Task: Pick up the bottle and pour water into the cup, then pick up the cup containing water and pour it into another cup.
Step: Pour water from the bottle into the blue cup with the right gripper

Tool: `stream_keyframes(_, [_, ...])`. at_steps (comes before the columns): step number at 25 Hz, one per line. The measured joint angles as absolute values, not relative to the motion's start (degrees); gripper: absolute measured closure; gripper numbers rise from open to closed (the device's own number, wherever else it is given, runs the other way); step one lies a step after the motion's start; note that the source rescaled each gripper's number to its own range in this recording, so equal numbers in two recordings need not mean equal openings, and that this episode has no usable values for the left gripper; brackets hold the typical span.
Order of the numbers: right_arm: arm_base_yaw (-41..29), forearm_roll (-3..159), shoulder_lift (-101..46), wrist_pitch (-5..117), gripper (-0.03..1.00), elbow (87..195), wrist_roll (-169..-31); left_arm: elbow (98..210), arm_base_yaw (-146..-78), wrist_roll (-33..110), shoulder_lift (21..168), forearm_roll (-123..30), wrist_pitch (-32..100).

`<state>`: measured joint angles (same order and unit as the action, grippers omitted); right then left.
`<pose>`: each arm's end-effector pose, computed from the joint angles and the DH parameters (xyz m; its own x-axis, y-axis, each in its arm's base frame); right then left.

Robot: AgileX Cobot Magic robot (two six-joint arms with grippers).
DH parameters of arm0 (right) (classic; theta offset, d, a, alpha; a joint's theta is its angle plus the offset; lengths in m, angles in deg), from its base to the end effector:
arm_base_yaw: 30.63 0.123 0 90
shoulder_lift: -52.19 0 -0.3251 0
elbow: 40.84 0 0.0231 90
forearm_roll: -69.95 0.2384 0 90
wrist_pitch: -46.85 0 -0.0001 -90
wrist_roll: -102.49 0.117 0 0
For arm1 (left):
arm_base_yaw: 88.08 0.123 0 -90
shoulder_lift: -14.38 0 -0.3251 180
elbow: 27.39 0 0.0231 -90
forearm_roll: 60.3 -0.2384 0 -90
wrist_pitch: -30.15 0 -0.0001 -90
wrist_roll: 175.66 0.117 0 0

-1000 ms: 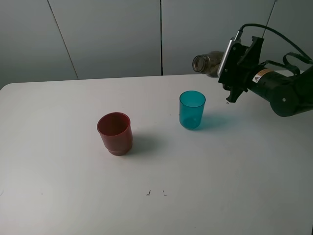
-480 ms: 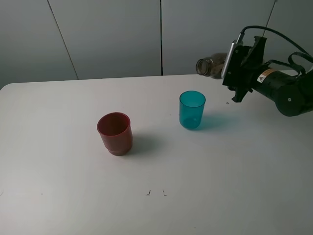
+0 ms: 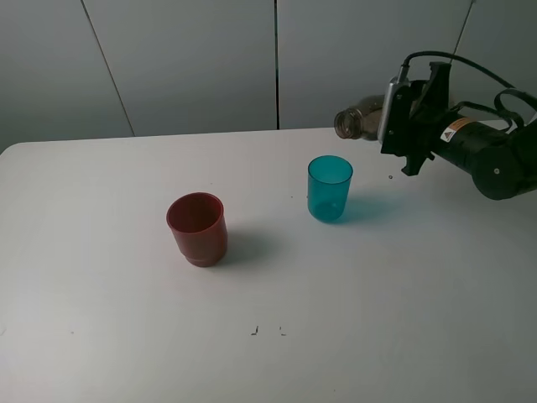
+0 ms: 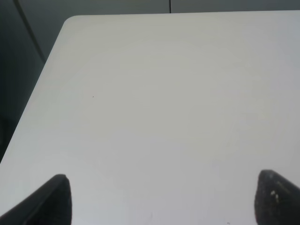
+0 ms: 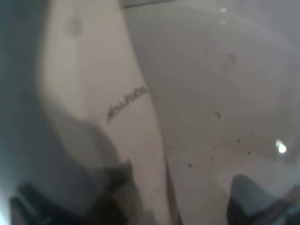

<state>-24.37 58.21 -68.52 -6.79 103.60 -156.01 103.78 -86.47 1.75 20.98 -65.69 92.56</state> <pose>0.3910 0.0622 0.1671 0.2476 -0.9622 -0.1133 -0.2472 0.0503 -0.9676 -0.0369 0.0087 0.2603 -0.4651 -0.0146 -0.8852 -0.1024 0.9940 0.0374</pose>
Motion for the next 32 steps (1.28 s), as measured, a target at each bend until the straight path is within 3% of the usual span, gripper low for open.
stream_keyframes(32, [-24.4,57.4,-68.5,-8.2,0.94,103.6,-164.1,103.8,-86.5,1.8,21.0,-65.7,92.6])
